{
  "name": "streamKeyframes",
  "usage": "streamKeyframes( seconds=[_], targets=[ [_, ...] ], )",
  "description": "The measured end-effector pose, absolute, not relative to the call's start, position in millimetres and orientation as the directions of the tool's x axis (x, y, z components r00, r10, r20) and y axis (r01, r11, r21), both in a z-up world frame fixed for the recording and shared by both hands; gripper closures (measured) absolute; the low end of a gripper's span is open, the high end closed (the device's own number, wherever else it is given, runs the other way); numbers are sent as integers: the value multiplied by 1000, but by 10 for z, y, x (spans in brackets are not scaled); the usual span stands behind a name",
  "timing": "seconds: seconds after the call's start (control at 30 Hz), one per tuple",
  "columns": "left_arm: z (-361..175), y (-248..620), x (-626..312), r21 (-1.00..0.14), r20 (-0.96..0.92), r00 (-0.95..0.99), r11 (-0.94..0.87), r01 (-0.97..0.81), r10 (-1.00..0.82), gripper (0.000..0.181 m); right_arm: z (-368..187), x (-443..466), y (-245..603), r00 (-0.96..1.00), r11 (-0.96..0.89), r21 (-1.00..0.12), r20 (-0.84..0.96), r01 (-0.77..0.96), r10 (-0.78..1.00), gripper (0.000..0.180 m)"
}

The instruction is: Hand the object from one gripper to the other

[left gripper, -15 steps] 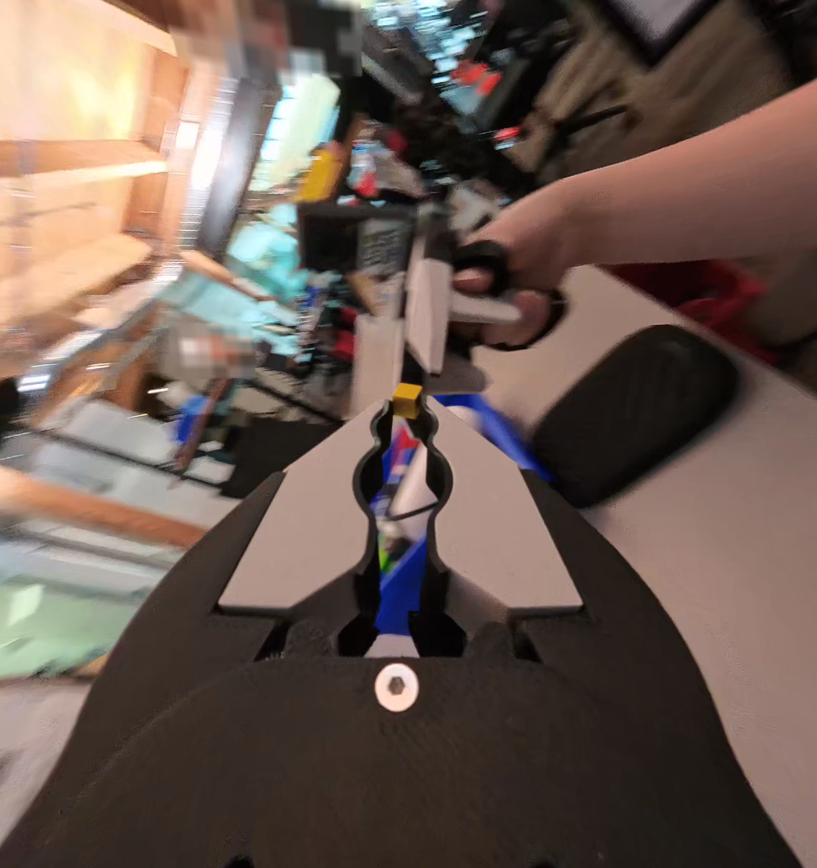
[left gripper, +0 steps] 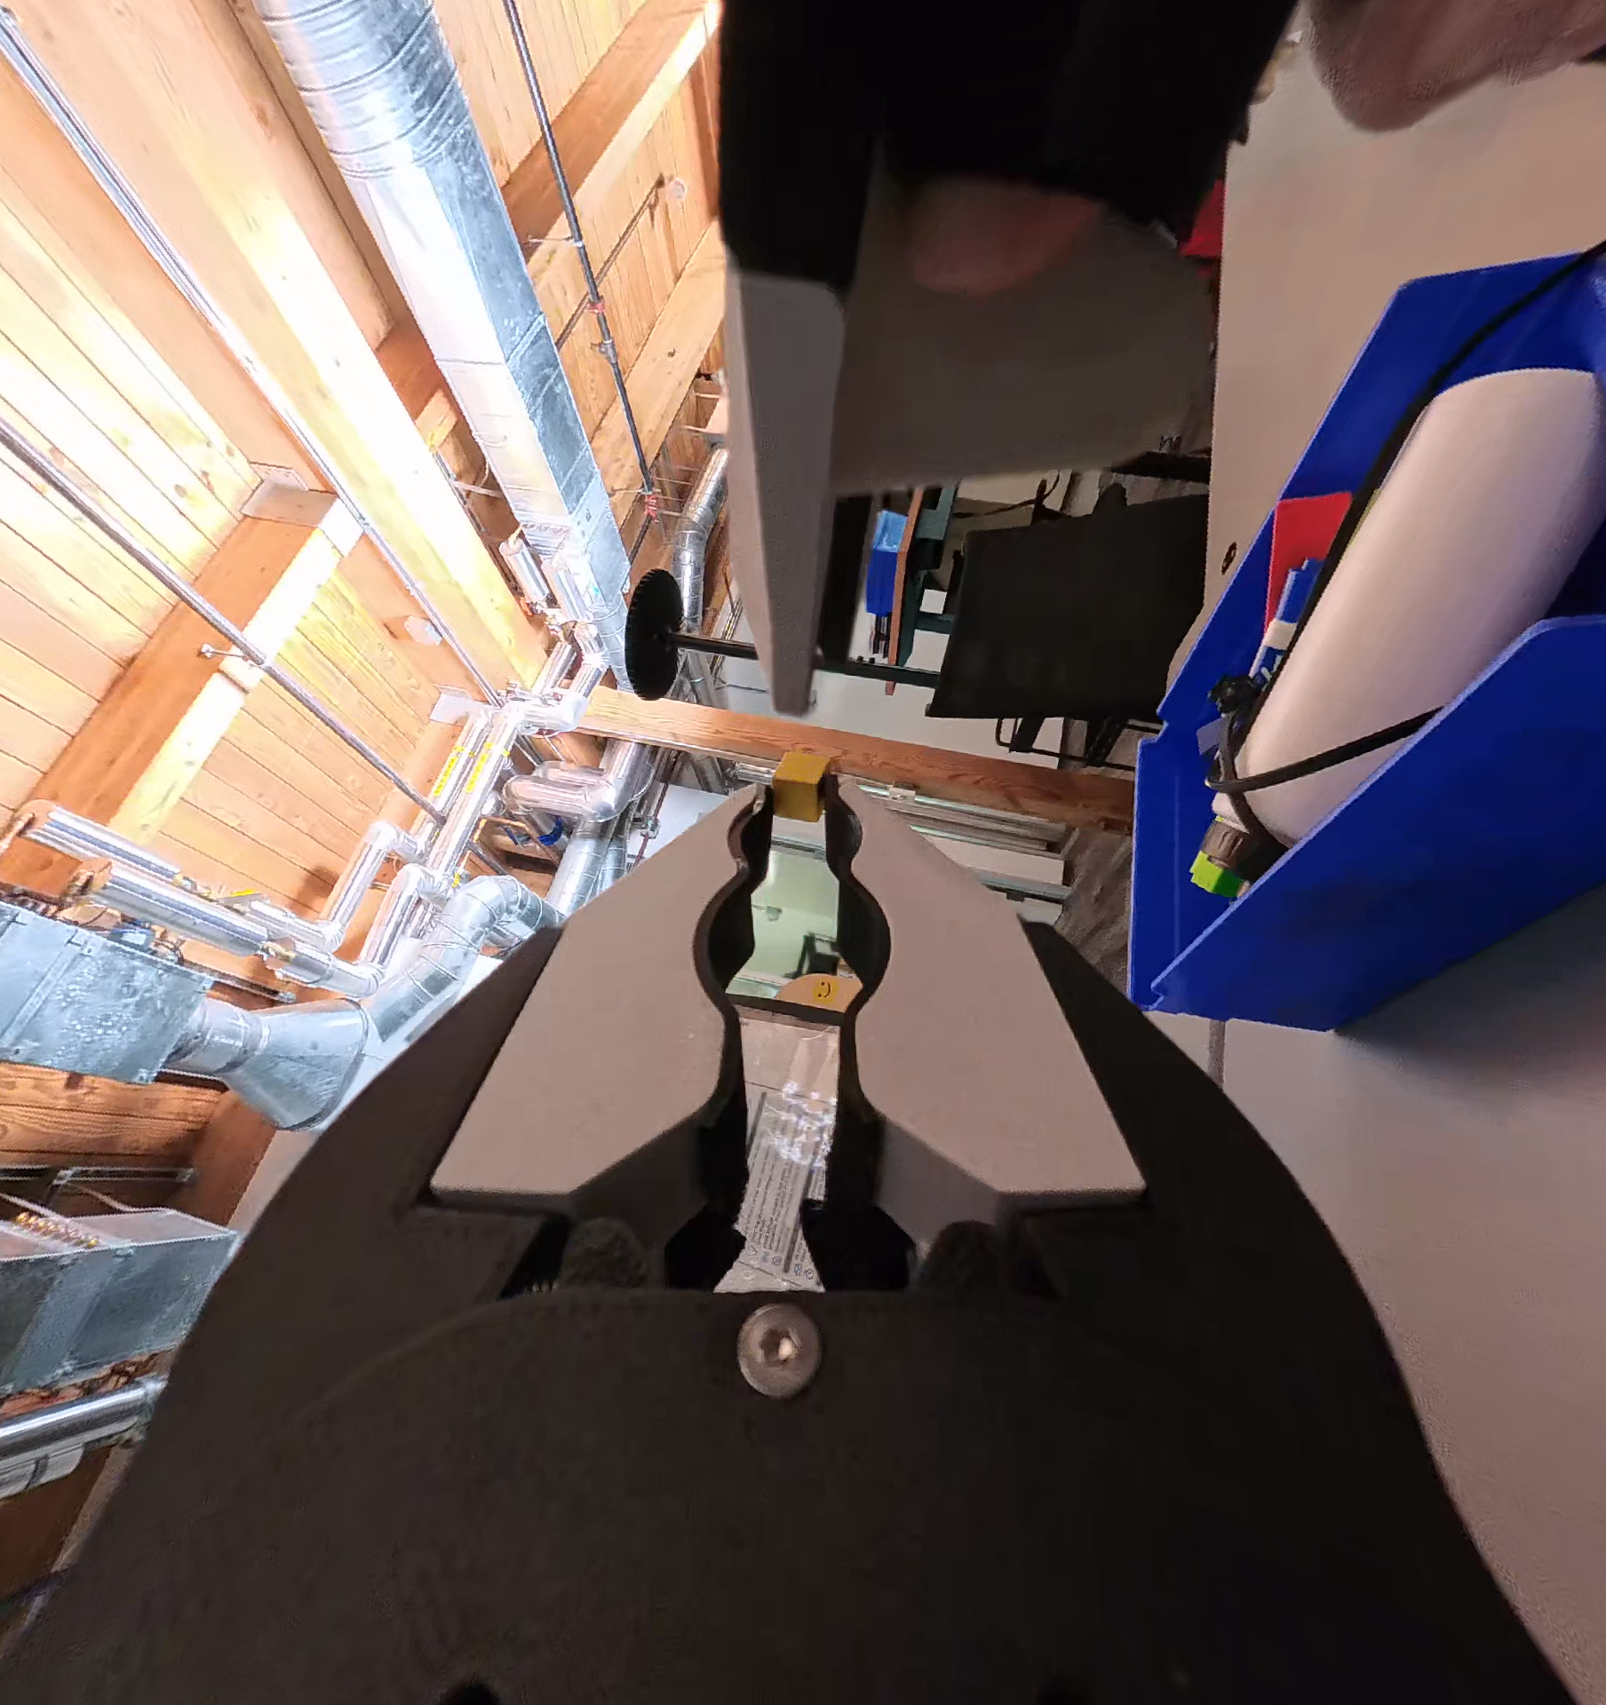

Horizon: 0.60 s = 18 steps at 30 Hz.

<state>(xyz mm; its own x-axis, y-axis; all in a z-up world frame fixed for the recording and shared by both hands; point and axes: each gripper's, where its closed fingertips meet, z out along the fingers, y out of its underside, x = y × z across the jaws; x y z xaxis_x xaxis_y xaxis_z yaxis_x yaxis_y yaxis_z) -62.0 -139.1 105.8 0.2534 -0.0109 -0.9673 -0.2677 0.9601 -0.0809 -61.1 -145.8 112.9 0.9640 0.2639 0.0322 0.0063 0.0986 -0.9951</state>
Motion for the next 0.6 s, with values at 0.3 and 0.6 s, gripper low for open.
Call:
streamKeyframes(
  seconds=[0.3, 0.6],
  targets=[
    [1035, -1466, -622, -70, -974, 227, 968, -240, -14, 172, 1046, -679, -1322, 954, 69, -998, 15, -6, 299, 158],
    [966, -1641, -622, -302, -950, 114, 948, -96, -291, 152, 1018, -693, -1436, 881, 46, -993, -75, -109, 468, 171]
  ],
)
